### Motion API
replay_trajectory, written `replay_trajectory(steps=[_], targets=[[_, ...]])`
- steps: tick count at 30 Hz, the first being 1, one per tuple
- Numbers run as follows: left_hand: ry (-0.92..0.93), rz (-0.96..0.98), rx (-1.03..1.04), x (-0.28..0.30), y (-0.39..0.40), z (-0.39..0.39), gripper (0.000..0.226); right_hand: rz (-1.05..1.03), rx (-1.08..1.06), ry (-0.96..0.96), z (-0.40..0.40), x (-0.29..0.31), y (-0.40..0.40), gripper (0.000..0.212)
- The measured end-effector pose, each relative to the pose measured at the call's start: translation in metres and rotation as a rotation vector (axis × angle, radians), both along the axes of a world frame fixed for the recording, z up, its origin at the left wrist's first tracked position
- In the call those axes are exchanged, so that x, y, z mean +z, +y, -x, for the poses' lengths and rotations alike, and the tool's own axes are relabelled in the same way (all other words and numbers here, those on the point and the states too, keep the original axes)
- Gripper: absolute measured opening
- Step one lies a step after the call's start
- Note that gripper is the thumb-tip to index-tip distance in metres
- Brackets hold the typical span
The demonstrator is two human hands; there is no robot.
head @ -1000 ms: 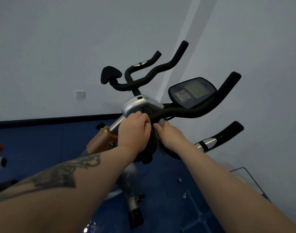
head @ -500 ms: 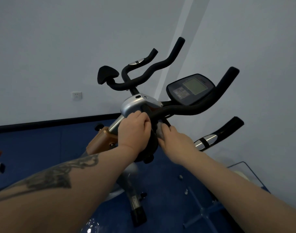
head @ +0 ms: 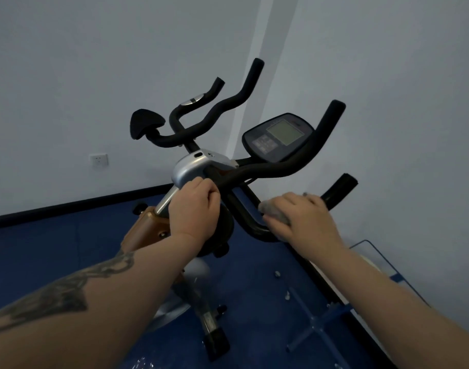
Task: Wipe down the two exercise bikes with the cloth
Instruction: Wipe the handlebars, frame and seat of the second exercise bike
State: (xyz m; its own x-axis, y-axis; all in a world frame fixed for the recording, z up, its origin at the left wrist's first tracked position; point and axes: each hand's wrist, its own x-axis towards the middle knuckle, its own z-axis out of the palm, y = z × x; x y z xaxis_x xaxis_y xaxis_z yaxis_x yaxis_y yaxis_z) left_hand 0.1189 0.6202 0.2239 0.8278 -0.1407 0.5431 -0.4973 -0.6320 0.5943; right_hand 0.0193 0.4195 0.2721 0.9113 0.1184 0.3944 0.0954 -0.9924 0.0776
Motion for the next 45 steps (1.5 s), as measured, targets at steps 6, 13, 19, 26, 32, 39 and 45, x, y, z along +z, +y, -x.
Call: replay_trajectory(steps=[6, 13, 19, 26, 32, 39, 45], targets=[[0.003, 0.0, -0.026, 0.0, 0.0, -0.001, 0.018, 0.057, 0.081, -0.159, 0.015, -0.035, 0.015, 0.021], [0.038, -0.014, 0.002, 0.0, 0.0, -0.001, 0.018, -0.307, -0.234, -0.387, 0.012, -0.032, -0.003, 0.021], [0.012, -0.003, -0.004, 0.0, 0.0, -0.002, 0.017, 0.009, 0.037, -0.24, 0.013, 0.0, -0.044, 0.022], [-0.079, -0.092, -0.013, 0.003, 0.001, 0.001, 0.015, -0.23, -0.105, -0.257, 0.023, -0.037, 0.017, 0.022], [-0.13, -0.411, -0.264, 0.033, 0.001, -0.01, 0.02, -0.154, -0.095, -0.191, 0.011, 0.007, -0.033, 0.016], [0.14, -0.367, -0.673, 0.059, -0.056, -0.004, 0.023, -0.511, -0.389, -0.441, 0.008, -0.045, 0.03, 0.031], [0.281, -0.722, -0.628, 0.031, -0.071, -0.009, 0.031, -0.371, -0.54, -0.514, -0.016, 0.005, -0.03, 0.037]])
